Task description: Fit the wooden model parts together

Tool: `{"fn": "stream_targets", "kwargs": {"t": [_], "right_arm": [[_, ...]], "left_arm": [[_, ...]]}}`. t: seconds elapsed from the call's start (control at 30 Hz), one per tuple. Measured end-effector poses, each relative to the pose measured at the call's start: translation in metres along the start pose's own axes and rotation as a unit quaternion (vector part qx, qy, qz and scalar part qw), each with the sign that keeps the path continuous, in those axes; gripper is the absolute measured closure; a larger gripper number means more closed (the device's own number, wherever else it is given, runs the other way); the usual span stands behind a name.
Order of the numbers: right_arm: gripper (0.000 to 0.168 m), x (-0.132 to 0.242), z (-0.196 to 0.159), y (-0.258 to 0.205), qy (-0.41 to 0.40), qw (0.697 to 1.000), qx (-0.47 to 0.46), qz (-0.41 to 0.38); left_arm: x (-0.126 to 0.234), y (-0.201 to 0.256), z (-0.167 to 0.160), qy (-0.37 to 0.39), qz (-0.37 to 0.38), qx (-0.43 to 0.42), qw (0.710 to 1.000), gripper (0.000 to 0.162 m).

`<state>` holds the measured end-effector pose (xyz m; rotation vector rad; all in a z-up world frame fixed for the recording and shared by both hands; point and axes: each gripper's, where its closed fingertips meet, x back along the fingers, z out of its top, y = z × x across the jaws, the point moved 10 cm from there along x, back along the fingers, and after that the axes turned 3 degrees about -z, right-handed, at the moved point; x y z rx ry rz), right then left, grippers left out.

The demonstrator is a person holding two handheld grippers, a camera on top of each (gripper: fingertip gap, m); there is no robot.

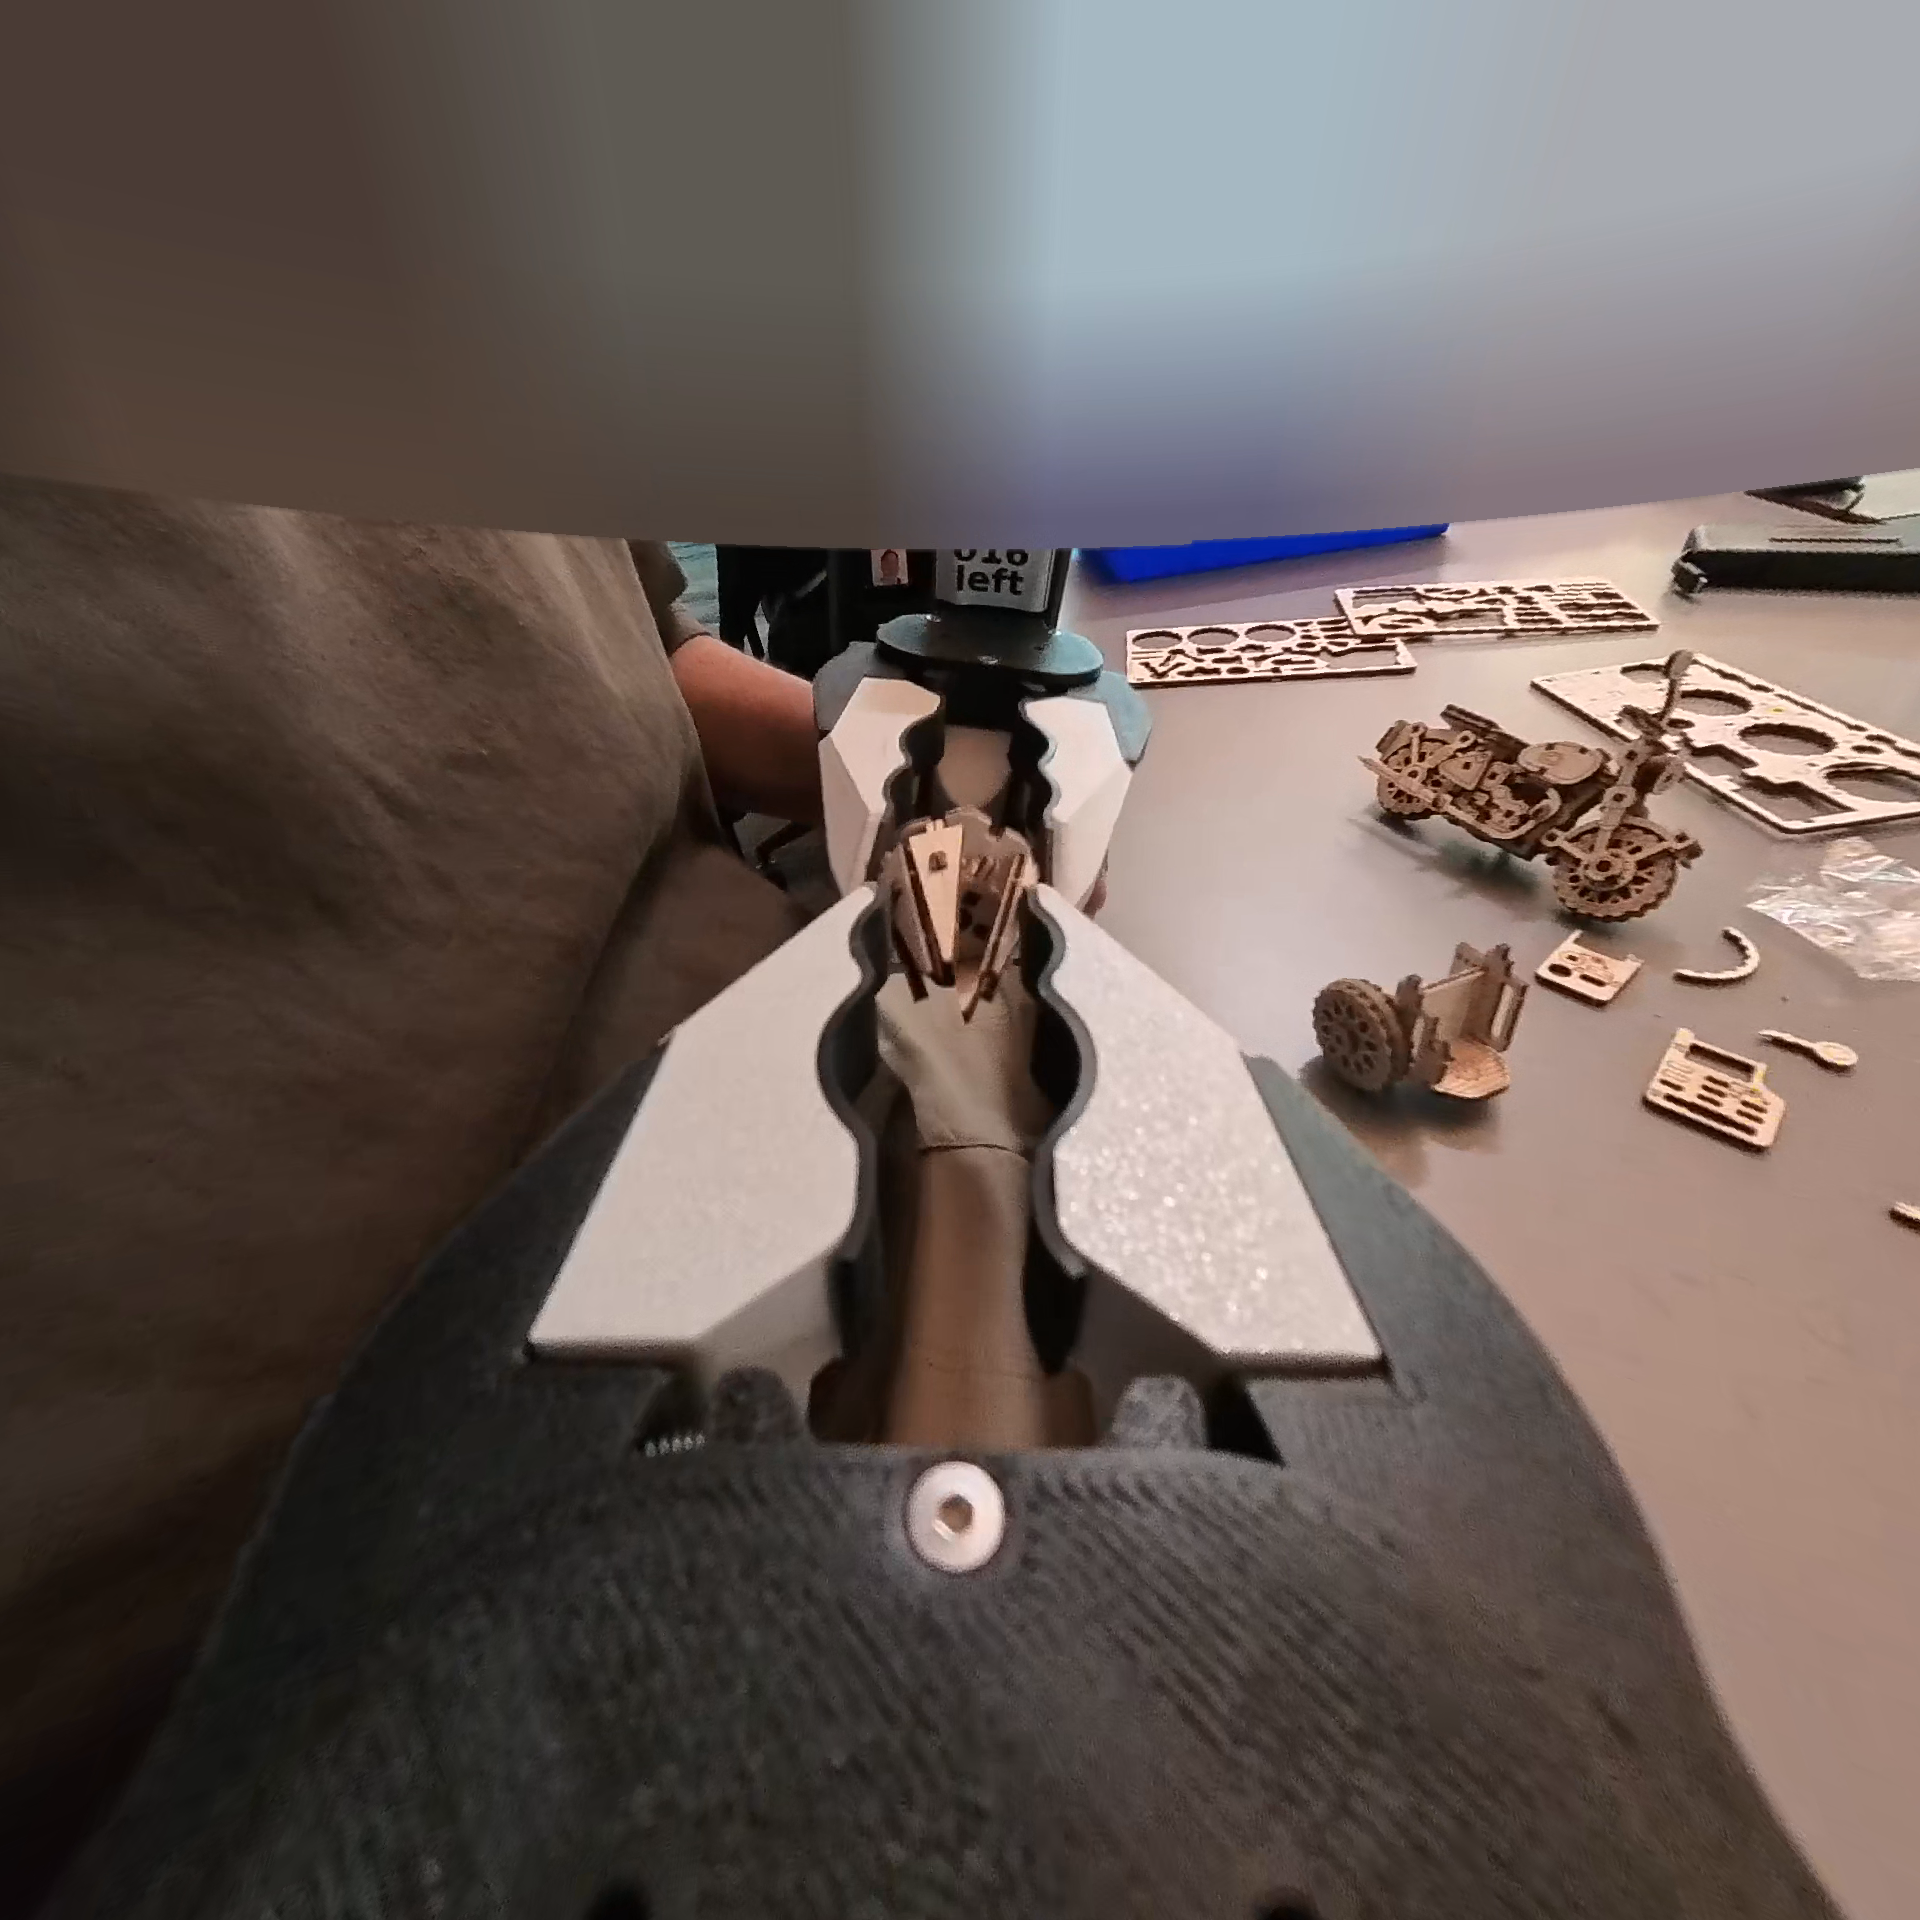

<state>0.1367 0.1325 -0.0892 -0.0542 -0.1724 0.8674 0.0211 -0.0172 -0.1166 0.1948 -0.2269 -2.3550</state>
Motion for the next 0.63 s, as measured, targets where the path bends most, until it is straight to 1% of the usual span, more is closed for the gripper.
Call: {"fn": "stream_targets", "kwargs": {"t": [0.2, 0.3, 0.47, 0.57, 0.63], "right_arm": [[0.144, 0.0, 0.0, 0.002, -0.001, 1.0, 0.005, -0.016], [0.136, 0.003, 0.0, 0.003, -0.009, 0.999, 0.014, -0.03], [0.137, 0.009, 0.002, 0.006, 0.015, 1.0, -0.005, -0.024], [0.137, 0.01, 0.002, 0.008, 0.025, 0.999, 0.001, -0.038], [0.136, 0.01, 0.002, 0.01, 0.039, 0.998, 0.0, -0.05]], "left_arm": [[0.001, -0.003, 0.001, 0.008, 0.008, 0.007, 1.0, 0.129], [0.002, -0.003, 0.002, 0.016, 0.005, 0.013, 1.0, 0.129], [0.006, -0.005, 0.004, 0.04, 0.001, 0.031, 0.999, 0.129], [0.01, -0.008, 0.008, 0.086, -0.011, 0.074, 0.993, 0.129], [0.015, -0.01, 0.013, 0.156, -0.035, 0.128, 0.979, 0.129]]}}
